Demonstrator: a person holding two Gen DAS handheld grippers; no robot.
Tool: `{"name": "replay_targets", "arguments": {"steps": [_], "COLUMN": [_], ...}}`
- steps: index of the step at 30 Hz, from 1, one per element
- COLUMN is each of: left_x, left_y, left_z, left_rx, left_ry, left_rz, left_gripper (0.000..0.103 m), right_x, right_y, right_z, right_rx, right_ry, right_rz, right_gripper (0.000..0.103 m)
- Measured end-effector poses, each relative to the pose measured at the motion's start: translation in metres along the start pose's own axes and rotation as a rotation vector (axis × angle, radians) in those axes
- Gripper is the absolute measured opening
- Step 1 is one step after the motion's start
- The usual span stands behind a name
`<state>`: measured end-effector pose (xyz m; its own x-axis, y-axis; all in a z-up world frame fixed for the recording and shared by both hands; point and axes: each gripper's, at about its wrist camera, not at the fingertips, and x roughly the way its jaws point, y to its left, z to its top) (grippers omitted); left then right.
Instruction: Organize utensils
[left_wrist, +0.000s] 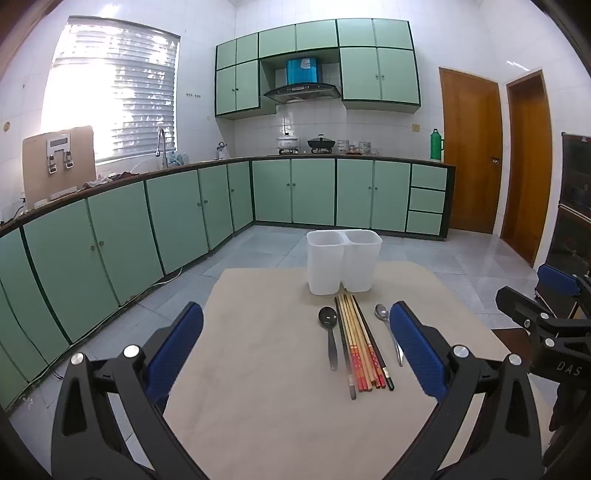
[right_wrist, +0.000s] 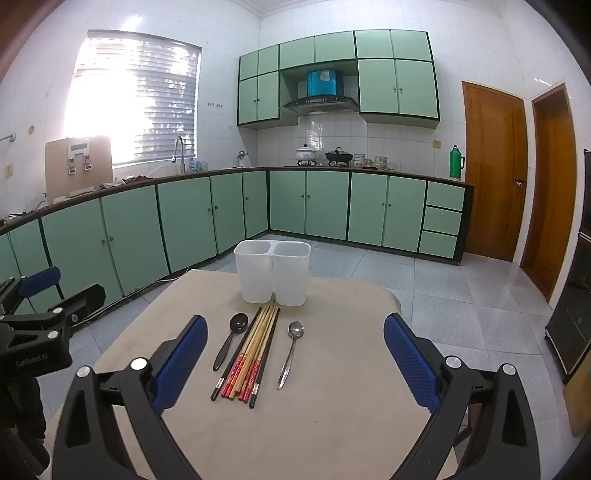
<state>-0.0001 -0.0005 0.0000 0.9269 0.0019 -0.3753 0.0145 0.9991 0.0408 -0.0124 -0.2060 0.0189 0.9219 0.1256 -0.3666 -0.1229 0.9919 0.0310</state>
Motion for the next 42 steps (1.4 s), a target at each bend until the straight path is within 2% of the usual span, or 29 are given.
{"name": "replay_targets", "arguments": {"steps": [42], "left_x": [-0.004], "left_y": [0.0059], "left_z": [0.0074], "left_rx": [-0.003], "left_ry": [-0.006], "left_rz": [0.005], "left_gripper": [0.098], "right_x": [0.0009], "right_y": [0.0005], "right_z": [0.0003], "right_rx": [0.001], "right_ry": [0.0], "right_rz": [0.001], "right_gripper": [0.094]}}
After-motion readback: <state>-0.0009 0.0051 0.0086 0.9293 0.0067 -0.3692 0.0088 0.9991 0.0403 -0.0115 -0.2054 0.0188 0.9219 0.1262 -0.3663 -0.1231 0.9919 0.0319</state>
